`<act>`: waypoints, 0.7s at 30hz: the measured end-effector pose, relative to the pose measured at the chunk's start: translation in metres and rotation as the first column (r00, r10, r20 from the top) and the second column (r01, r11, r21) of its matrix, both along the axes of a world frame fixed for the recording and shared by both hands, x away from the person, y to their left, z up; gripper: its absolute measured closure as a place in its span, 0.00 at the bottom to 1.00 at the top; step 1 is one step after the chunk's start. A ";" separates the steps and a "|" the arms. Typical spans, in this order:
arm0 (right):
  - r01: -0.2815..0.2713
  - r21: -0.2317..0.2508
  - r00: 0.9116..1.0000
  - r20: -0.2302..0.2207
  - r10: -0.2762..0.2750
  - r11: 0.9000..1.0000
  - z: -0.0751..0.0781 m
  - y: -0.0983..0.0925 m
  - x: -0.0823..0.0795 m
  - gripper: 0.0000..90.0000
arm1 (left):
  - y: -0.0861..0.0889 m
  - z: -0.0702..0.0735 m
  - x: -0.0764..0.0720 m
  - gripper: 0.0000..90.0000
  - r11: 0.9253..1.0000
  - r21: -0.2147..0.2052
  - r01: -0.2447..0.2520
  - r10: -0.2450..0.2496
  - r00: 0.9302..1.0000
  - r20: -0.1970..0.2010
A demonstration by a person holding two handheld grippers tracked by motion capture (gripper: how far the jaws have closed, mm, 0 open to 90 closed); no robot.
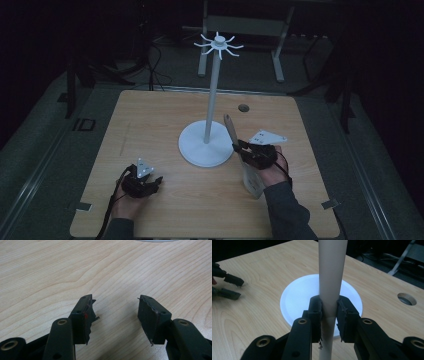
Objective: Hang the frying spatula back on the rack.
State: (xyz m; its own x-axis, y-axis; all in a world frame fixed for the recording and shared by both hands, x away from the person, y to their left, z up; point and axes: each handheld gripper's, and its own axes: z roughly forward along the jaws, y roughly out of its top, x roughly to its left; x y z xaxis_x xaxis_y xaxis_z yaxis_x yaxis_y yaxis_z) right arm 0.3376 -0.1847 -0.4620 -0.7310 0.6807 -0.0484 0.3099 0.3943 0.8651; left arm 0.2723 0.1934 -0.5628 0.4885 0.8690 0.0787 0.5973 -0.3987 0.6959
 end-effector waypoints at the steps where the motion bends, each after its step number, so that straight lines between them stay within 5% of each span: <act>1: 0.000 0.001 1.000 0.004 0.000 1.000 0.001 0.000 0.000 0.83 | 0.000 0.000 0.000 0.51 1.000 -0.002 -0.001 0.001 1.000 0.001; 21: -0.003 0.083 0.996 0.090 -0.004 0.997 0.024 0.003 -0.002 0.83 | 0.001 0.001 0.000 0.51 1.000 -0.003 -0.002 0.002 1.000 0.001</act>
